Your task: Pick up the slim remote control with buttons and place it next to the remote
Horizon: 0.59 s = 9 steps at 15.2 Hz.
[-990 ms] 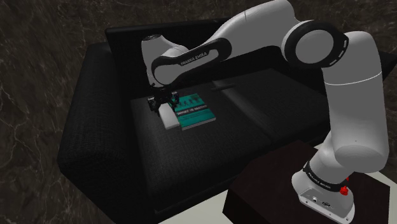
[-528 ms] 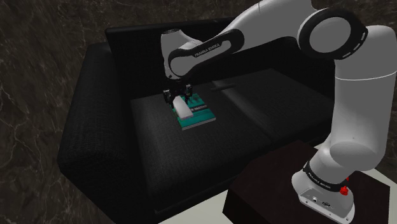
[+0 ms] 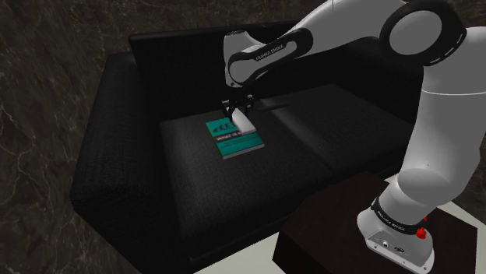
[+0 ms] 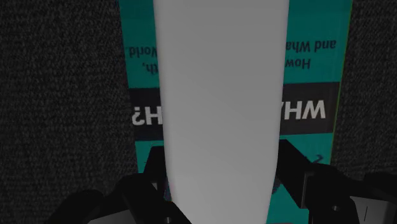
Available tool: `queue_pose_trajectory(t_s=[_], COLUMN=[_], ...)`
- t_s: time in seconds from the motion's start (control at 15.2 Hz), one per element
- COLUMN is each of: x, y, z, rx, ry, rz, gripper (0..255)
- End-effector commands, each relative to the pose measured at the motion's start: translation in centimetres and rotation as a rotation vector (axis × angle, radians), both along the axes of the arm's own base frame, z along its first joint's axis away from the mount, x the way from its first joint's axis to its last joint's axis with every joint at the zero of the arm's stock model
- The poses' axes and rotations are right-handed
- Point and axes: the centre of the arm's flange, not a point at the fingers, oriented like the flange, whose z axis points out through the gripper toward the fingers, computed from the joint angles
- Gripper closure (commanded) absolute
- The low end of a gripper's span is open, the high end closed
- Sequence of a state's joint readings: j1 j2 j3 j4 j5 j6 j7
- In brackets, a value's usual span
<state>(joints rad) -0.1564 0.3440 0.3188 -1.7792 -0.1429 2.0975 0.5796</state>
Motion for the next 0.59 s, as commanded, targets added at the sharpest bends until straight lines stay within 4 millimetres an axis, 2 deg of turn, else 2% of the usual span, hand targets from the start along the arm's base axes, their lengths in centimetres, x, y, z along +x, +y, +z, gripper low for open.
queue_pose_trajectory(t_s=[0.0,0.53], x=[-0.2,-0.9], y=[-2.6,-13.2], z=[-0.1,0.0], rx=[0.000,0.000], ry=[0.000,0.000], rz=[0.002,0.002], gripper=[255,255])
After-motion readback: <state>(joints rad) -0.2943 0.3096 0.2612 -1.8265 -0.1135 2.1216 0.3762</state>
